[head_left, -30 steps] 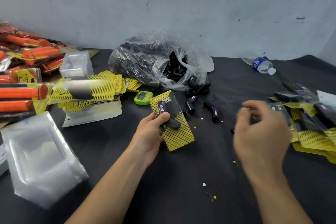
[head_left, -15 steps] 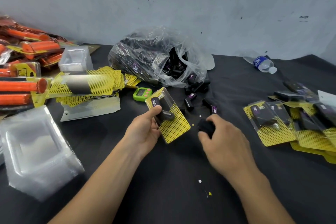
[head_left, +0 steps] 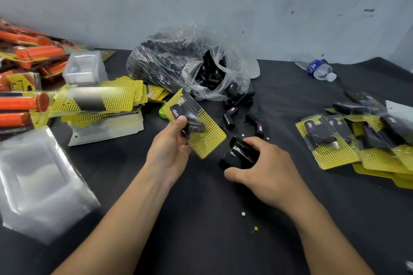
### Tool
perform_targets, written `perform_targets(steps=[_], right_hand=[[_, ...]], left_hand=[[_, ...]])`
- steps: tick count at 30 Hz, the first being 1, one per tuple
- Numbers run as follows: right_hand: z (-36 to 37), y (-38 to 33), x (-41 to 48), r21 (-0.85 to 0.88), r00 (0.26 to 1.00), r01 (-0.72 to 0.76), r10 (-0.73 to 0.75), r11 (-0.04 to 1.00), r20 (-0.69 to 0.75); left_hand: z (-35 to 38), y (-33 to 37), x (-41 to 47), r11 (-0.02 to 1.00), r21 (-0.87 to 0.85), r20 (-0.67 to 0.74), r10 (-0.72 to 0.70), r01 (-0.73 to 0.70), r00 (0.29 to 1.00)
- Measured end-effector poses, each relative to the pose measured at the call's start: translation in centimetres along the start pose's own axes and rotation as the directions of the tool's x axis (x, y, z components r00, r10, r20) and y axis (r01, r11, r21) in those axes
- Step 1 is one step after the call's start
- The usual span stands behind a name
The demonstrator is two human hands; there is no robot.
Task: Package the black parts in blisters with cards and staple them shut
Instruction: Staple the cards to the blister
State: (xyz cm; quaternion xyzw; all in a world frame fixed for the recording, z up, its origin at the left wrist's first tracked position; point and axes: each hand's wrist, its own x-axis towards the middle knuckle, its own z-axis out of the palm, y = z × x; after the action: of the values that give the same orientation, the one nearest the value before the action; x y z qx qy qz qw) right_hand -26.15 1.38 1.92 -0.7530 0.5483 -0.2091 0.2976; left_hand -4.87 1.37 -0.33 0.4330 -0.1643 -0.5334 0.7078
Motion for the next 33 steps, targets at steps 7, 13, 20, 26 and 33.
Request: perform_targets(steps=[7,13,20,26,33], right_hand=[[1.5,-1.3,-0.6,0.481,0.980,0.064,-0.146,0.874,0.135],[2.0,-1.4,-0.6,0.466,0.990,0.094,-0.133,0.880,0.053],[2.2,-1.4,-0.4,0.481,0.992,0.104,-0.125,0.870,0.011],[2.3,-1.3,-0.4,0.498,0.993,0.102,-0.122,0.861,0.008],[2.5,-1.4,-0.5,0.494,0.994,0.100,-0.106,0.863,-0.017]], left_hand=[[0.4,0.8,-1.5,0.998,-0.069,0.118,-0.004,0.013,0.993],[1.0,1.0,-2.6,0.997,-0.073,0.207,0.032,-0.017,0.978],[1.0,0.9,-2.9,1.000,-0.013,0.248,0.016,-0.014,0.969],[0.5,0.7,-2.5,1.000,-0.005,0.256,0.019,-0.019,0.967],[0.5,0.6,-2.3,0.998,-0.021,0.286,0.059,-0.055,0.956]])
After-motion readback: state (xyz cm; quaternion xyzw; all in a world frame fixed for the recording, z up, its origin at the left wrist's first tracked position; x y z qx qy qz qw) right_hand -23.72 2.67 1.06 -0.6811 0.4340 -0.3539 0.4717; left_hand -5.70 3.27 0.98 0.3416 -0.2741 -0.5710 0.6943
